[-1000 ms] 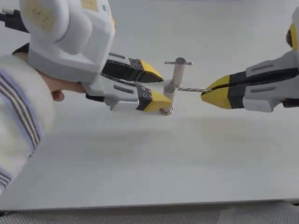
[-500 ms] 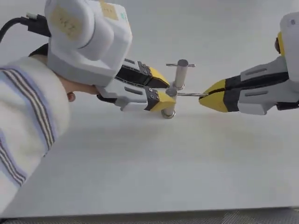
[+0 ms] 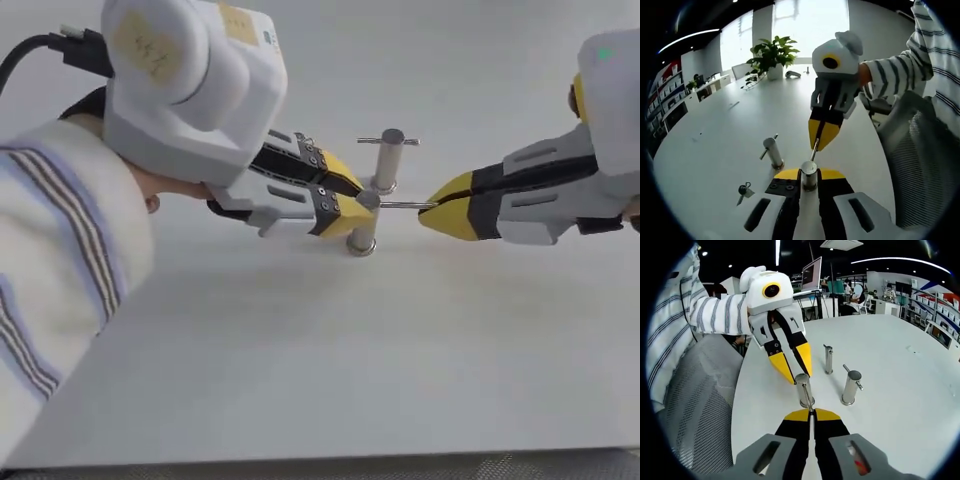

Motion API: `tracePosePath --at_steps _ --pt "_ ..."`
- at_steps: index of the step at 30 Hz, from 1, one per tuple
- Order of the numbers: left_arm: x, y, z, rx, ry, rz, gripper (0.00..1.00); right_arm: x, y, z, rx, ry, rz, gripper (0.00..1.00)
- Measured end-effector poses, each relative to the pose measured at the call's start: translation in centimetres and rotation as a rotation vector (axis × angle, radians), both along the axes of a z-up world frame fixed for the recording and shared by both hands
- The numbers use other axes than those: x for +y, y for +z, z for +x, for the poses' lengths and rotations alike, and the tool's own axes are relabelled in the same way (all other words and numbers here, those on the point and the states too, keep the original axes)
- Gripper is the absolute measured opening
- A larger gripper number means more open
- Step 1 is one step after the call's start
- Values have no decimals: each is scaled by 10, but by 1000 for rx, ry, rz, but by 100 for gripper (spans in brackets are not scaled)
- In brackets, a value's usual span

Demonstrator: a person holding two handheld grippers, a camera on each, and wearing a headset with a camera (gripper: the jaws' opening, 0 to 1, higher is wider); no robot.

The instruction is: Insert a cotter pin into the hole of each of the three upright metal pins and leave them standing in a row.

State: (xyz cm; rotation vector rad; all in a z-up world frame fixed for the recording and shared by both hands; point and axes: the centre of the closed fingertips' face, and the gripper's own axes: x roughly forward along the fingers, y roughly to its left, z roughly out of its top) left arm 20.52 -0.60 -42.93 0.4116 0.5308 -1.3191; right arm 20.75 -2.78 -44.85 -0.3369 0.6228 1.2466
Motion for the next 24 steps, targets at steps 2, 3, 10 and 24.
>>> tracePosePath --at_steps 2,3,10,24 --pt "0 0 0 -1 0 1 9 4 0 -1 -1 8 1 0" --pt "0 0 0 -1 0 2 9 5 -1 -1 -5 14 -1 0" --pt "3 0 0 -11 3 9 8 14 -2 -3 -7 42 -6 0" --pt "8 -3 -2 -36 -9 48 5 24 0 -6 -58 137 -57 0"
